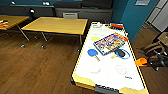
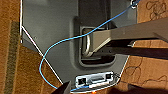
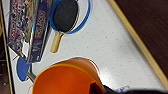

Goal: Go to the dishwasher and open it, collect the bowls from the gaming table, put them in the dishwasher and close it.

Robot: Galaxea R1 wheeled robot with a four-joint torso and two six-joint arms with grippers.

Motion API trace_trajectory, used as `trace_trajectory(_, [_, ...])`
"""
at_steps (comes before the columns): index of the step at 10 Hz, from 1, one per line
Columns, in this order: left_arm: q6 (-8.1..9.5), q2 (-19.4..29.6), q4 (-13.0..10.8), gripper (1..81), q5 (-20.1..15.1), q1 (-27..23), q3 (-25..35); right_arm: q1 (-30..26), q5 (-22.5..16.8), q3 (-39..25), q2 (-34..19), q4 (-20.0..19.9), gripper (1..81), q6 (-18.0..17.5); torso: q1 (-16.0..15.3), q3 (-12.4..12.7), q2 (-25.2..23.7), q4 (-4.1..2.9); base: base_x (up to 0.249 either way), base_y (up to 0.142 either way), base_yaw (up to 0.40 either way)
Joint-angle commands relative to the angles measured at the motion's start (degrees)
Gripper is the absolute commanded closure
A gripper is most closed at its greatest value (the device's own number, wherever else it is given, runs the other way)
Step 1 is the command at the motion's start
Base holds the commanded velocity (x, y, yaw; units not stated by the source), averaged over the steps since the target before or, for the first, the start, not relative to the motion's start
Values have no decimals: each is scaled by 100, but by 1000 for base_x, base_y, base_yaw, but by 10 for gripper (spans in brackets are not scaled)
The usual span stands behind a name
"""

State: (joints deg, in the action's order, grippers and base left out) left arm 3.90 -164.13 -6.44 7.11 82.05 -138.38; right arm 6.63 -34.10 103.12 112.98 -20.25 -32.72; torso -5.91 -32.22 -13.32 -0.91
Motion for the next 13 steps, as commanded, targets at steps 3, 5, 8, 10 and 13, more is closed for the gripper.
trace_trajectory(3, [-3, 913, -68, 10, -350, 9, 1421, 1604, 354, -2509, -2216, 1857, 811, -33, 0, 0, -2, 0, 0, 0, 0])
trace_trajectory(5, [-3, 1837, -51, 10, -342, -106, 2714, 2610, 1096, -2439, -1954, 1937, 811, -16, 0, 0, -2, 0, 0, 0, 0])
trace_trajectory(8, [-3, 2840, -24, 10, -104, -334, 4105, 3996, 2169, -2184, -1408, 1928, 811, 20, 0, 0, -2, 0, 0, 0, 0])
trace_trajectory(10, [-3, 3491, -16, 10, -95, -605, 5002, 4691, 2652, -2034, -1057, 1937, 811, 46, 0, 0, -2, 0, 0, 0, 0])
trace_trajectory(13, [5, 4343, 2, 10, -139, -1133, 6180, 5493, 3136, -1789, -626, 2094, 811, 195, 0, 0, -2, 0, 0, 0, 0])
